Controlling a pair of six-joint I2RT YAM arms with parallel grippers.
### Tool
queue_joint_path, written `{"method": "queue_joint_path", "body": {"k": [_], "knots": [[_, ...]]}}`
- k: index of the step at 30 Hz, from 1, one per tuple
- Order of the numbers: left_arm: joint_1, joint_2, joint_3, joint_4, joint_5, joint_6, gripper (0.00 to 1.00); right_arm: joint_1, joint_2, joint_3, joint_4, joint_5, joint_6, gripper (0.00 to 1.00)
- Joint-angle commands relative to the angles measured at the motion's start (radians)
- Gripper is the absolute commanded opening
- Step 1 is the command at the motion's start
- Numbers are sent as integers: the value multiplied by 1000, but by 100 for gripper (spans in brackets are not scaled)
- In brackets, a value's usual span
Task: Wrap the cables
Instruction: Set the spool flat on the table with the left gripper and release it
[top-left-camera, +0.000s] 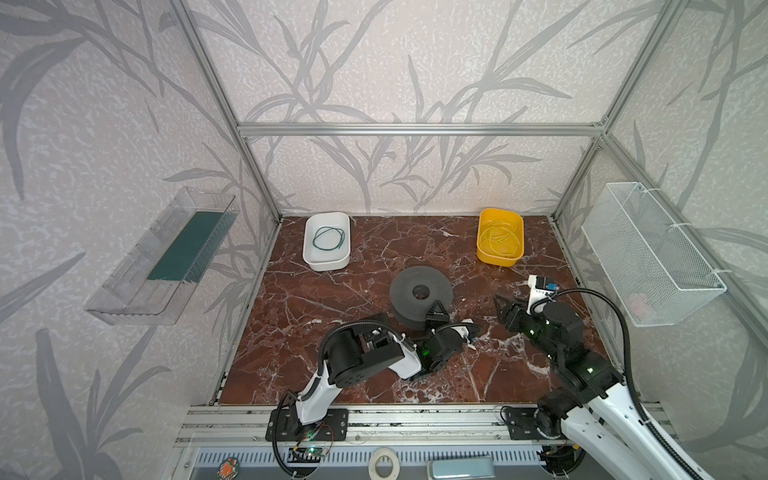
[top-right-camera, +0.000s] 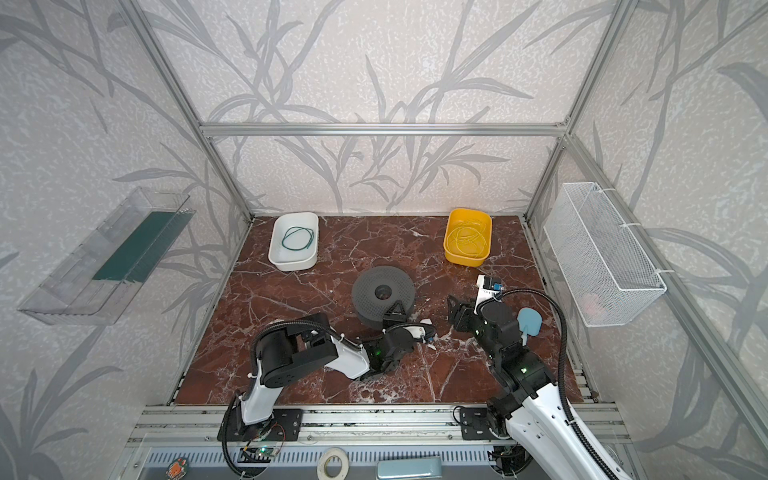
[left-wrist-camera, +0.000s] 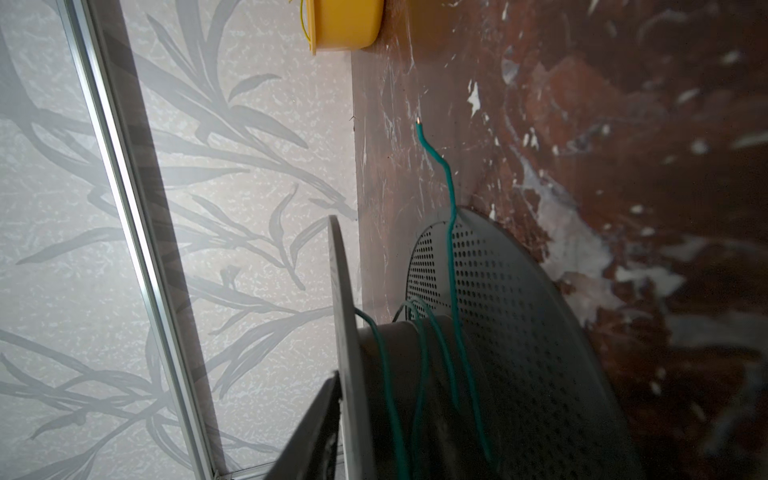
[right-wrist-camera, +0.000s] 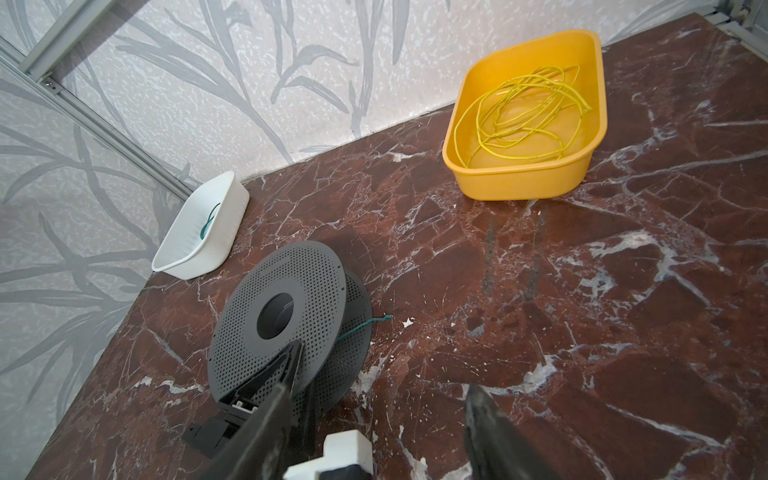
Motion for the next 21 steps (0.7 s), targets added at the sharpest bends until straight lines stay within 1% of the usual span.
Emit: {"method": "queue_joint_path", "body": {"k": [1, 2, 3, 4, 5, 7, 9, 10, 12, 14, 15, 17, 19, 20, 21], "knots": [[-11, -104, 12, -196, 17, -149, 52, -11, 10, 59, -23, -48, -14, 67], [-15, -132, 20, -277, 27, -193, 55, -13, 18, 68, -29, -55, -16, 68], [-23, -165, 17, -327, 43, -227, 69, -15, 24, 79, -38, -57, -16, 68], [-32, -201, 17, -400, 60, -270, 85, -16, 28, 90, -47, -62, -17, 68], [-42, -236, 28, -507, 79, -323, 99, -18, 33, 100, -53, -68, -19, 69], [-65, -304, 71, -730, 89, -441, 99, -23, 40, 119, -69, -75, -26, 71], [-88, -387, 107, -936, 142, -541, 99, -28, 49, 142, -92, -84, -34, 74], [-103, -432, 118, -1022, 164, -591, 99, -29, 55, 156, -104, -84, -40, 76], [-129, -523, 135, -1140, 214, -666, 99, -32, 59, 175, -118, -81, -51, 81], [-156, -613, 184, -1289, 269, -765, 99, -33, 70, 205, -136, -84, -71, 85], [-163, -654, 203, -1332, 292, -806, 99, -32, 76, 218, -138, -89, -84, 98], [-166, -747, 218, -1343, 304, -869, 99, -32, 101, 250, -145, -108, -113, 99], [-170, -826, 228, -1362, 299, -935, 99, -28, 140, 311, -204, -128, -142, 99], [-166, -869, 215, -1333, 280, -973, 99, -28, 159, 336, -235, -124, -101, 99], [-161, -901, 190, -1289, 246, -990, 99, -28, 168, 334, -225, -113, -92, 99]]}}
